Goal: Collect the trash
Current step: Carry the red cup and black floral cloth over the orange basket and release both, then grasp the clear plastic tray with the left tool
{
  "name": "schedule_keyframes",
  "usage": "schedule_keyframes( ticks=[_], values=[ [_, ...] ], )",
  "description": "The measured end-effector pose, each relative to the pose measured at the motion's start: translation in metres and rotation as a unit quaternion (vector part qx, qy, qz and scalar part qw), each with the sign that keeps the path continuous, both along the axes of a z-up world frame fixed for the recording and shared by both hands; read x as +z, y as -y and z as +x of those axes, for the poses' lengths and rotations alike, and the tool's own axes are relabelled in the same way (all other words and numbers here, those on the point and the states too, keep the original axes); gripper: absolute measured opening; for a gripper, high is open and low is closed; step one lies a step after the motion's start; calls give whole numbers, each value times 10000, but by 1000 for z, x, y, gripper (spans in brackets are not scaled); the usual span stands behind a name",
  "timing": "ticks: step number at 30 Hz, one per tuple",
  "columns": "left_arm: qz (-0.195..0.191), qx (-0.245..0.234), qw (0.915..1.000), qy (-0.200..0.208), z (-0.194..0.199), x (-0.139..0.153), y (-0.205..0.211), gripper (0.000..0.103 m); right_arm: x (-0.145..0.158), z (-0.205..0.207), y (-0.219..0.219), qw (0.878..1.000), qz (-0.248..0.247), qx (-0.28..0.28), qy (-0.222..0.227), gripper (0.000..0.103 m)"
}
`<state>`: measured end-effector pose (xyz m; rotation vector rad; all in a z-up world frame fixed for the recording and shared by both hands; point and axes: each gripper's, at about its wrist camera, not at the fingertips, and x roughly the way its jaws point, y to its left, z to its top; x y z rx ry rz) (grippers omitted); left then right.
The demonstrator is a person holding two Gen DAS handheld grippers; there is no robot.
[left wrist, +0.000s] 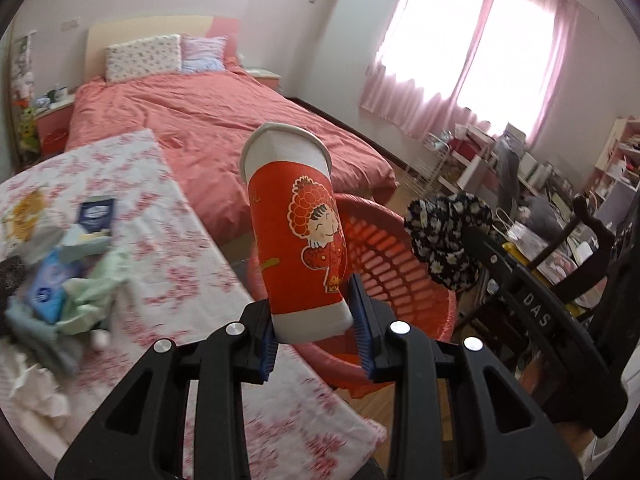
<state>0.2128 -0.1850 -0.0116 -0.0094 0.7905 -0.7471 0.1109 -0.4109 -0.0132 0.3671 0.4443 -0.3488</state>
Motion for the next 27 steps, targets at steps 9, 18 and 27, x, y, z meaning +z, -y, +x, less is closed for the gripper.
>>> schedule_keyframes(
  ticks=[9,18,27],
  values=[
    [170,-250,9994,-161,8,-10,36,32,-18,14,27,9998,172,-59,-60,4],
    [340,-233,9989,-225,9,-19,48,47,-27,22,45,9989,439,-136,-12,23],
    [397,131,9988,-251,5,-15,23,57,-25,7,43,9993,190,-301,-128,38]
  ],
)
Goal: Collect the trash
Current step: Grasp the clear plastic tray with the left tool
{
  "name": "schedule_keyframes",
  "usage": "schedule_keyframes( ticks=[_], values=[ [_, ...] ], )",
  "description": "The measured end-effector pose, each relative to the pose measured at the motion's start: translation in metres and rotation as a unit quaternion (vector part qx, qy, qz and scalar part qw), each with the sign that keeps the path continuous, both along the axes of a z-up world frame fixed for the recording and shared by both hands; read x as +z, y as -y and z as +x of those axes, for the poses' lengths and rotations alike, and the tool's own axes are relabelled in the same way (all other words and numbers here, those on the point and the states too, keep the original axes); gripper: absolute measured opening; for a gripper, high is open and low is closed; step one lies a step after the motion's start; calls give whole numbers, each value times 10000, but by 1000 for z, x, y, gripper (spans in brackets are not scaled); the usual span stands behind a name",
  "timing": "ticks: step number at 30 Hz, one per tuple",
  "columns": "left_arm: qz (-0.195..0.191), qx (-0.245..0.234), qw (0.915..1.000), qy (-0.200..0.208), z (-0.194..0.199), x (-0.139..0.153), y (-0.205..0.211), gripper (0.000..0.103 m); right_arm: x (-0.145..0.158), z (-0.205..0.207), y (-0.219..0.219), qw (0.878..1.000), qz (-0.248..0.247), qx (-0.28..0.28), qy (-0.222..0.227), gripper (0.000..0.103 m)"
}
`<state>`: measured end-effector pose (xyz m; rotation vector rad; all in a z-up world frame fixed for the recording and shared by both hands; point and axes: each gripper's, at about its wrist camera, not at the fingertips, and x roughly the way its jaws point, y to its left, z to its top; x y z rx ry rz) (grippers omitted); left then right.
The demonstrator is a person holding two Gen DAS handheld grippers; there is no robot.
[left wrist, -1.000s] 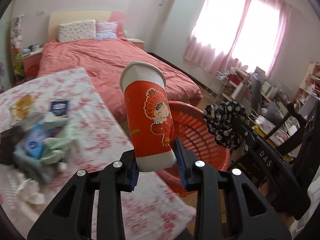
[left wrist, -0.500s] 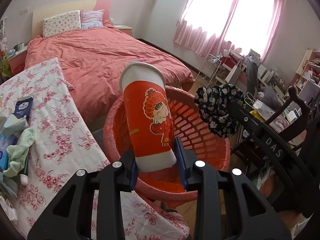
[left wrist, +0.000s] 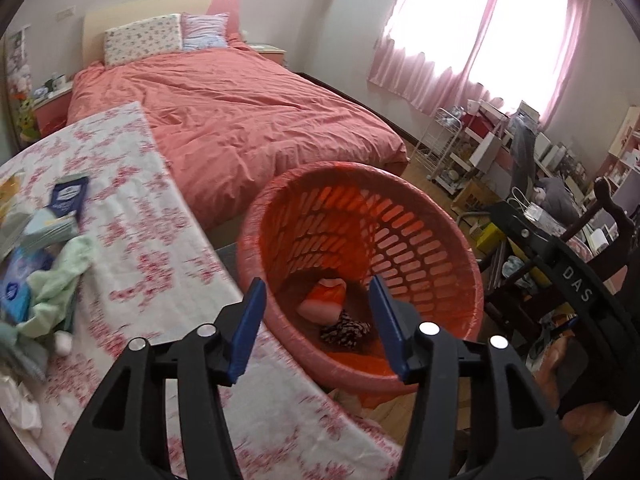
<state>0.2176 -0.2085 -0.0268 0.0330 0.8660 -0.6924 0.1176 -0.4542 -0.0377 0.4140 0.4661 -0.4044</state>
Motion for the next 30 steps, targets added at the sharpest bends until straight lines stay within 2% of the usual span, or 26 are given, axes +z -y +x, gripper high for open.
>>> schedule_keyframes(
  ticks=[5,13,18,24,30],
  values=[
    [73,300,9993,194,-9,11,-30,58,7,-5,-15,9998,-142,125,-45,41],
    [151,982,9944,359,-20,25,-100,59,16,-6,-79,9964,-316,773,-144,42],
    [143,1528,9873,415,-24,29,-152,59,17,-3,-129,9902,-368,1335,-204,42],
    [149,2188,9747,424,-22,30,-210,61,14,7,-177,9820,-413,1819,-312,42],
    [228,2631,9640,309,-13,18,-244,62,7,22,-208,9745,-489,2139,-462,42]
  ],
)
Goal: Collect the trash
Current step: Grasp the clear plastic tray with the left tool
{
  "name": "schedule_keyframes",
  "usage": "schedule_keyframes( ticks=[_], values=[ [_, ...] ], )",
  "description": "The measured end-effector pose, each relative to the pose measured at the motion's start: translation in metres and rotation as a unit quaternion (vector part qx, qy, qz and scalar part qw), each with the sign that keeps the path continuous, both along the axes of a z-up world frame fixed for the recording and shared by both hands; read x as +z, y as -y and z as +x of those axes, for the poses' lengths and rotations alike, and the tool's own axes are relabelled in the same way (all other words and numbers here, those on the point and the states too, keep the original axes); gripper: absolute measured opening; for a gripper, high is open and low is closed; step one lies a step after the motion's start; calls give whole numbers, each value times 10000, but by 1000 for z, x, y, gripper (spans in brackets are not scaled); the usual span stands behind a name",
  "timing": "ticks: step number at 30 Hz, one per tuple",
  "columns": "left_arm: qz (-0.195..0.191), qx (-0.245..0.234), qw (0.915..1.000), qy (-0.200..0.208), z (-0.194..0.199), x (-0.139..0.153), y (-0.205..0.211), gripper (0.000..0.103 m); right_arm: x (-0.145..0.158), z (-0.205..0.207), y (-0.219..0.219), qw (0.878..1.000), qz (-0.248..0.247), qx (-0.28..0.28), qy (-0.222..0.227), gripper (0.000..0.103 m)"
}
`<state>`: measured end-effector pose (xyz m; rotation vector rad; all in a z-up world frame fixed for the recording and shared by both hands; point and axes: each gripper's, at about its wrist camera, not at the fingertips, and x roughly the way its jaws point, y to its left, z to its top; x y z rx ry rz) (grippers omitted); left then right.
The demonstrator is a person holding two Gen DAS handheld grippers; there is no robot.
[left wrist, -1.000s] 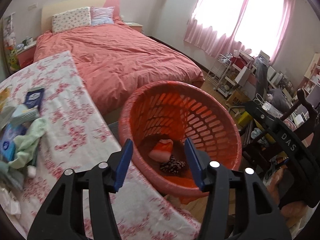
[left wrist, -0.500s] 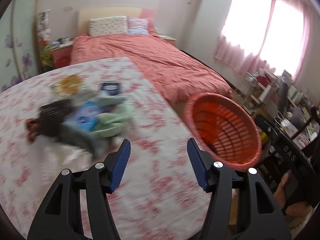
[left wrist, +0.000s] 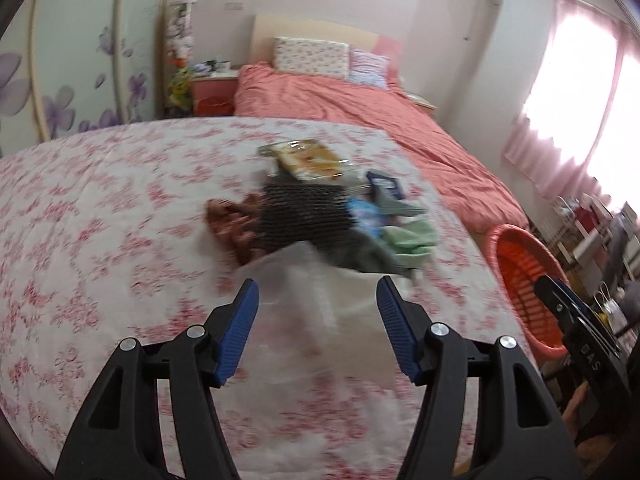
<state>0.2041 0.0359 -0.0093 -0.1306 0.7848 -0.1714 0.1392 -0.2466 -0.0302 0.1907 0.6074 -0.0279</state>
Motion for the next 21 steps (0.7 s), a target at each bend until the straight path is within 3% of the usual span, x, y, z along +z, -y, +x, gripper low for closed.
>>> schedule_keyframes(
  ticks=[6,11,18,21],
  values=[
    [-202,97,9992,-338,12,-21,-14,62,-9,7,-12,9998,-71,109,-127,41],
    [-181,123,9986,-482,16,-34,-11,70,-16,12,-11,9997,-107,83,-197,41],
    [-493,140,9947,-893,20,-55,-18,72,-18,13,-11,9996,-174,90,-201,41],
    [-565,120,9952,-788,16,-53,-20,70,-18,14,-12,9996,-186,105,-193,41]
  ],
)
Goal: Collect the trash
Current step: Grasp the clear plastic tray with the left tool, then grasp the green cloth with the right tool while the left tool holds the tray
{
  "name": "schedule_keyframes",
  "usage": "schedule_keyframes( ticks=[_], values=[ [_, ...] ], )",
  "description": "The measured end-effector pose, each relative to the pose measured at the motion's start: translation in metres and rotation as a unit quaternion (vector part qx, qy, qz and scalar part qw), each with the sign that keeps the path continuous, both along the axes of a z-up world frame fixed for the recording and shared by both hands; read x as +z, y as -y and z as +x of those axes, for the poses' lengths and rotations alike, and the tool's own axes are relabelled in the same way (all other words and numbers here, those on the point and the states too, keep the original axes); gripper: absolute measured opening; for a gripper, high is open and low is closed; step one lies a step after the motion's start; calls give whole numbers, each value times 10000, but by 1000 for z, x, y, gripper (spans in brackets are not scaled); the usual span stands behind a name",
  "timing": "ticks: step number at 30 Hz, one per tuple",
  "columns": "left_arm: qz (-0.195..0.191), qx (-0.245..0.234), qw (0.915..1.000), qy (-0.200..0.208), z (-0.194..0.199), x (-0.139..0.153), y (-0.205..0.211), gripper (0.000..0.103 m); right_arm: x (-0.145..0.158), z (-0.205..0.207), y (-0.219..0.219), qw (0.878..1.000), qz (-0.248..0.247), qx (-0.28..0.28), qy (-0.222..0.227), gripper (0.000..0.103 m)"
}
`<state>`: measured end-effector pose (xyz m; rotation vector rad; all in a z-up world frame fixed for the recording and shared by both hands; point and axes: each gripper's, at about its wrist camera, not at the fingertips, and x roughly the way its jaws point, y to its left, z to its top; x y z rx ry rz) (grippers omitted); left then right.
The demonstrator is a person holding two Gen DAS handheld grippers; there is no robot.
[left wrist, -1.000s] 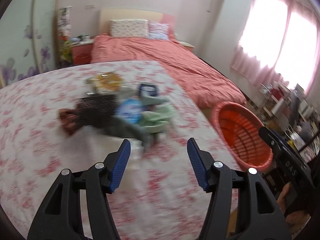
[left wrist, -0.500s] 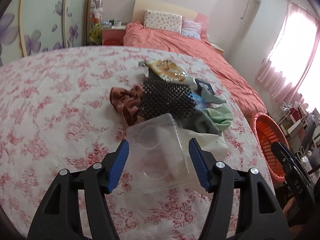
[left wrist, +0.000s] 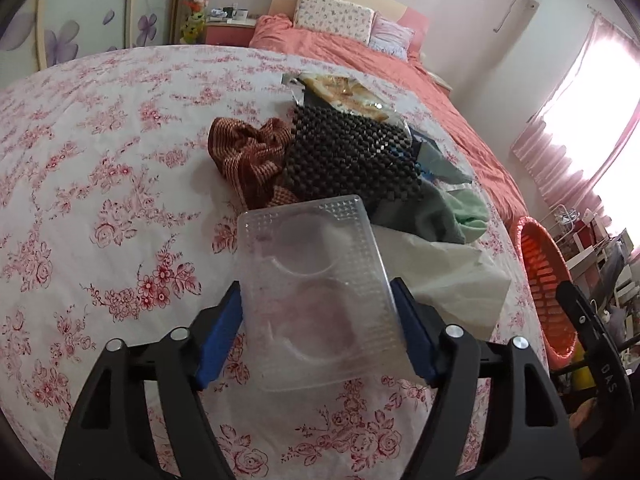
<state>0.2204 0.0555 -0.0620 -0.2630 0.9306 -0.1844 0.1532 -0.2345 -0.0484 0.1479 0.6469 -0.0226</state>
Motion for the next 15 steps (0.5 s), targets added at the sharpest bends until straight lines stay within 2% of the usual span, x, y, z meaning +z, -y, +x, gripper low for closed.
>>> schedule_keyframes(
  ticks=[9,15],
  values=[
    [24,84,9991,405,-13,21,-13,66,2,12,-14,9999,-18,149,14,41],
    [58,210,9978,629,-18,33,-25,66,2,37,-33,9994,68,343,-33,41]
  ],
)
